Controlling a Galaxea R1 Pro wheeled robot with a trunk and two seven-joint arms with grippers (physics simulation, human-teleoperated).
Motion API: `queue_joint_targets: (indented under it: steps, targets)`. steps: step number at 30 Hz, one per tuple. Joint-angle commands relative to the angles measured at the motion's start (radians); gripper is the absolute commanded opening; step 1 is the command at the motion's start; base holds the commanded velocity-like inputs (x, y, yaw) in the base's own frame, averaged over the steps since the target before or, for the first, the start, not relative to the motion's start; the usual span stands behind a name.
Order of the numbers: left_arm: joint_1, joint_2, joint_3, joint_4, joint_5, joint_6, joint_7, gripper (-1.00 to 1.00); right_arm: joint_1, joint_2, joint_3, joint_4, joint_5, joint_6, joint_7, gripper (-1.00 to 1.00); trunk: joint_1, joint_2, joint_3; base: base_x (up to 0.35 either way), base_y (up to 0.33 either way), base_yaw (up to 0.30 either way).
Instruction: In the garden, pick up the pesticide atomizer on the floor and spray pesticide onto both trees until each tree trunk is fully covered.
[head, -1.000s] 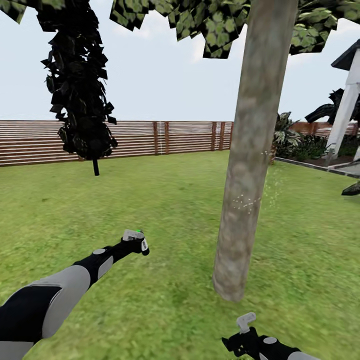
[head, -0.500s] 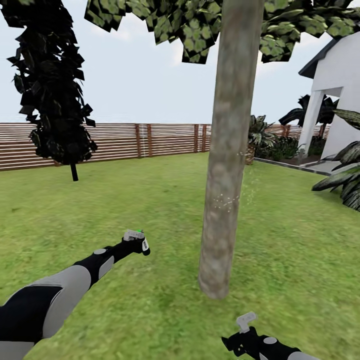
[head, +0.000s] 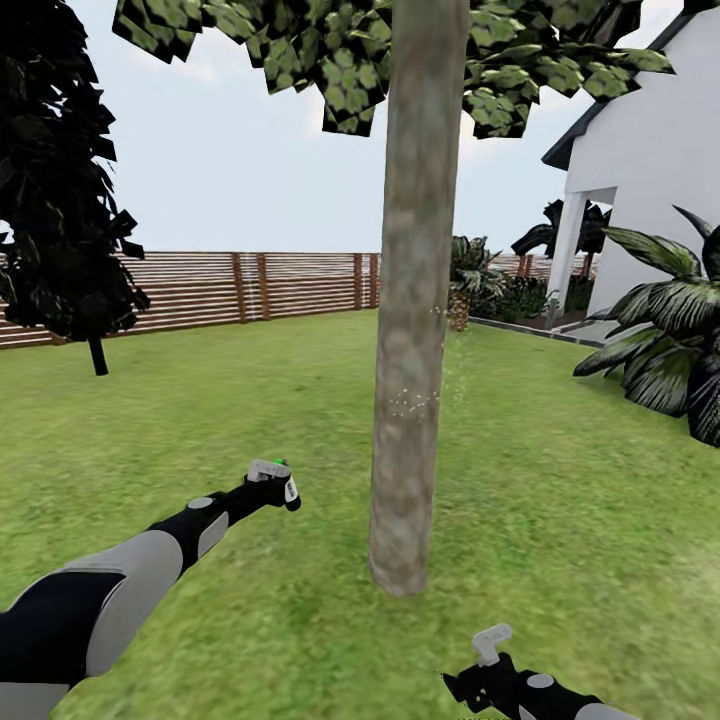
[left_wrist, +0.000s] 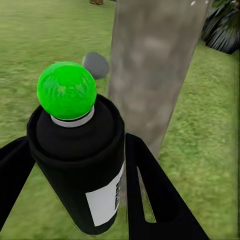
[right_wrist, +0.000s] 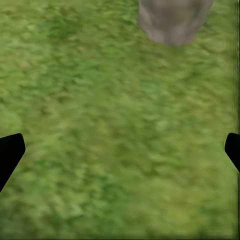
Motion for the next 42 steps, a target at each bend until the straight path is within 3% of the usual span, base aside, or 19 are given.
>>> queue_joint_targets:
  steps: [1, 23, 34, 42]
  targets:
    - [0.0, 0.0, 0.001, 0.0, 0.0, 0.0, 0.001, -1.0, 0.0, 0.0, 0.0, 0.0, 0.0, 0.0, 0.0, 1.0, 0.0, 0.0, 0.001, 0.0, 0.0, -0.249]
    - [0.0, -0.015, 0.001, 0.0, 0.0, 0.001, 0.001, -1.0, 0.0, 0.0, 0.0, 0.0, 0.0, 0.0, 0.0, 1.0, 0.0, 0.0, 0.023, 0.0, 0.0, -0.251]
    - [0.0, -0.015, 0.001, 0.0, 0.0, 0.001, 0.001, -1.0, 0.0, 0.0, 0.0, -0.001, 0.0, -0.001, 0.0, 1.0, 0.0, 0.0, 0.024, -0.137, 0.0, -0.056]
    - [0.0, -0.015, 0.001, 0.0, 0.0, 0.001, 0.001, -1.0, 0.001, 0.0, 0.0, 0.0, 0.0, -0.002, 0.0, 1.0, 0.0, 0.0, 0.029, -0.005, 0.0, -0.25]
